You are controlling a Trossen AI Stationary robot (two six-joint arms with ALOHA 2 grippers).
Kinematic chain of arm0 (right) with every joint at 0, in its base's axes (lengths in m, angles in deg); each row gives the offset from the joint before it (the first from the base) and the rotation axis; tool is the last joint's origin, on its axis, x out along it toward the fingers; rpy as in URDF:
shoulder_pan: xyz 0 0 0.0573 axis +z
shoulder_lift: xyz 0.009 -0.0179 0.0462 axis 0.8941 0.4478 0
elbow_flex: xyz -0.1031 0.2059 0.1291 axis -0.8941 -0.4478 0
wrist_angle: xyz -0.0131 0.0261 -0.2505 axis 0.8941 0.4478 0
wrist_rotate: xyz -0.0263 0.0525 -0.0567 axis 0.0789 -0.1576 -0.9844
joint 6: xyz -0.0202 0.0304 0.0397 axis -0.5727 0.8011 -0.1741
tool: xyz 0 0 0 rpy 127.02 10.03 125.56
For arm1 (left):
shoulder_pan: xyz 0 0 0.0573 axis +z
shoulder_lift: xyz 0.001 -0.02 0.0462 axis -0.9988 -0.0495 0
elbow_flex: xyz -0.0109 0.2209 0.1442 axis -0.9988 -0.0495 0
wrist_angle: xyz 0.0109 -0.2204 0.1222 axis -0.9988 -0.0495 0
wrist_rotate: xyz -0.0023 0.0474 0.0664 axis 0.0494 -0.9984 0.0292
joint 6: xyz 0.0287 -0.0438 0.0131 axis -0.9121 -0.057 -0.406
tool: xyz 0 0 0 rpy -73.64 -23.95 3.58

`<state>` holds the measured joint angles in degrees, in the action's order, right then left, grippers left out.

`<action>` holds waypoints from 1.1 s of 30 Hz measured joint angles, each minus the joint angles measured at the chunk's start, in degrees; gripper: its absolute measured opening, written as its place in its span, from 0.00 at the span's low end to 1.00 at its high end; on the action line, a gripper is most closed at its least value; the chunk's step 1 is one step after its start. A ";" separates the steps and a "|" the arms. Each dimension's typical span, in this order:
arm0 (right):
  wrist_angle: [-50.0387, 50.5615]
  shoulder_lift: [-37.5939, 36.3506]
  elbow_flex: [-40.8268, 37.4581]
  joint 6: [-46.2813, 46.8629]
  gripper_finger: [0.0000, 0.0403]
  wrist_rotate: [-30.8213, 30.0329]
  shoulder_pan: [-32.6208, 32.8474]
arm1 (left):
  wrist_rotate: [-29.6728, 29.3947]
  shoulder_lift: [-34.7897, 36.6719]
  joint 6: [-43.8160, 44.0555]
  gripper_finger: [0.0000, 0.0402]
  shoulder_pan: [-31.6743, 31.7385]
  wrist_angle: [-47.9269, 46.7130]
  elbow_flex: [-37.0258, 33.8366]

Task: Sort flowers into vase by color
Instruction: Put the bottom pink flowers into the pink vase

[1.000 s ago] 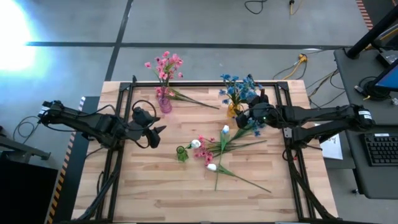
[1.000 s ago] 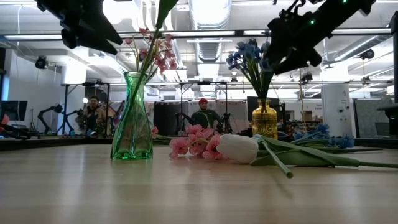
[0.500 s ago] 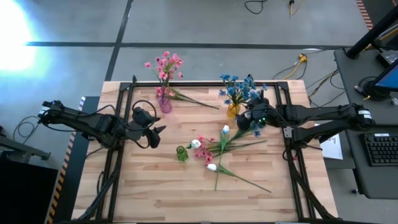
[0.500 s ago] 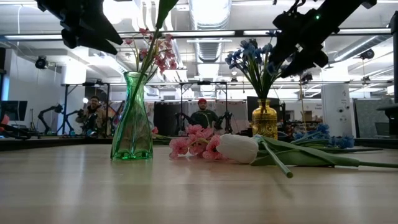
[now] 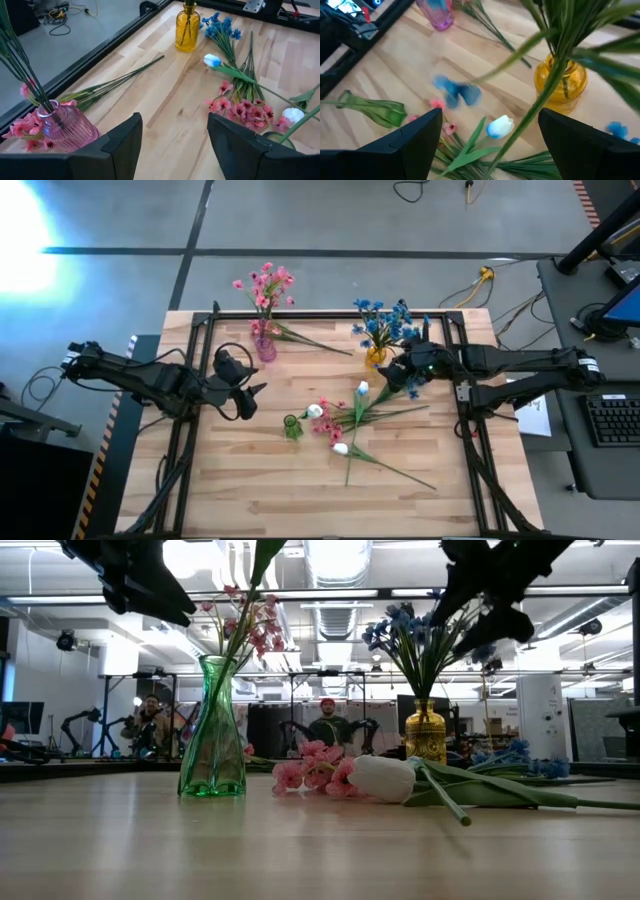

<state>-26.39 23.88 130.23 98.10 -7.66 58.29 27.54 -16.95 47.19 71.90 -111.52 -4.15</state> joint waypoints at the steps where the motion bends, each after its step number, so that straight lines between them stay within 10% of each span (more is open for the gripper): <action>1: 1.05 0.01 1.06 -0.11 0.79 0.00 0.00 | 0.02 -0.04 -0.02 0.53 0.00 -0.08 0.00; 33: 22.10 0.26 9.16 4.47 0.79 3.75 0.87 | 0.07 -1.43 1.60 0.53 0.00 -0.13 0.02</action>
<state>-4.30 24.14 139.39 102.57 -3.91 59.16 27.60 -18.37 48.78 71.90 -111.65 -4.13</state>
